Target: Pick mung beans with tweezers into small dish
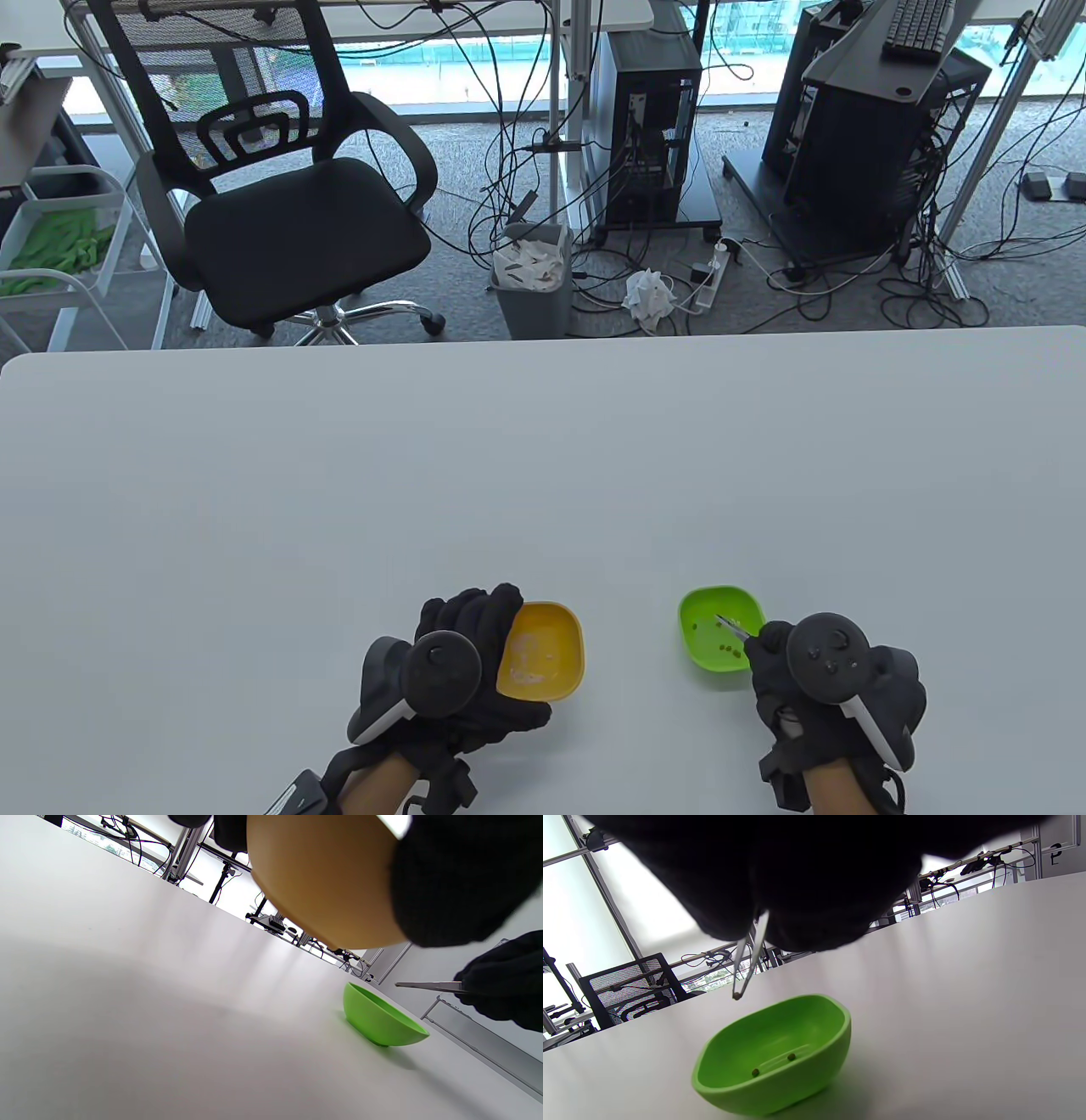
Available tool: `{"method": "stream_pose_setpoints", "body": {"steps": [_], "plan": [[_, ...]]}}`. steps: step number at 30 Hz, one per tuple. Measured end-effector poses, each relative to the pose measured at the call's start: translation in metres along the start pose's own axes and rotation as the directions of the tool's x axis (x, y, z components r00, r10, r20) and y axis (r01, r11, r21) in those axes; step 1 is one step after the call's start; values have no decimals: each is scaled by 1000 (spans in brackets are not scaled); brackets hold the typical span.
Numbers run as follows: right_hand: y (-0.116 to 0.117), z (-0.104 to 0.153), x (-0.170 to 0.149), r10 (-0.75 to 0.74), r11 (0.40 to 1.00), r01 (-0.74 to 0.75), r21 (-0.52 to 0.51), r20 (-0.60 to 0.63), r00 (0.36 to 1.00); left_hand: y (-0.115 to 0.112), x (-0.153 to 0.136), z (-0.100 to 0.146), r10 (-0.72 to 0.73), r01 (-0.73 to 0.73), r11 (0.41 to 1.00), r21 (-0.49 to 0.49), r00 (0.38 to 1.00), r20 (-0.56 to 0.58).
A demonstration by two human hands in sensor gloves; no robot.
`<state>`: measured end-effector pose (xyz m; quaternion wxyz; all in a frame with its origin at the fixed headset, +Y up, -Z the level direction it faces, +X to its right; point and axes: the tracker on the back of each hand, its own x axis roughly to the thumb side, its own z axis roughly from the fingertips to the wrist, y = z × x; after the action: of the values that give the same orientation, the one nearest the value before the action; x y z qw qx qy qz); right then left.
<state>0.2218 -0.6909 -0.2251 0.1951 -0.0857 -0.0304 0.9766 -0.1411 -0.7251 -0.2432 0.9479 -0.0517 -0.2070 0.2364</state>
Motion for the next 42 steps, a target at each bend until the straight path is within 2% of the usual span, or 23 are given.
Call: {"method": "stream_pose_setpoints", "body": {"steps": [19,23,28,33,42], "plan": [[4,1,-1,-44,999,44,12,-6,999,-7,3,1,-10,11,1000,-26,1000,25],[7,1,1,-60,998,60,30,-1,998,-9,-2,-3,-19,18,999,-45,1000,-22],[8,2,0,-89,995,89,41,-3,996,-4,-13,-21,-21,8,994,-108,993,-117],[11,1,0,-102,993,102,64,-3,995,-14,-30,-36,16,-47,986,-159,982,-187],[11,2,-1,-134,988,134,72,-4,991,-32,-41,-42,43,-94,973,-213,972,-231]]}}
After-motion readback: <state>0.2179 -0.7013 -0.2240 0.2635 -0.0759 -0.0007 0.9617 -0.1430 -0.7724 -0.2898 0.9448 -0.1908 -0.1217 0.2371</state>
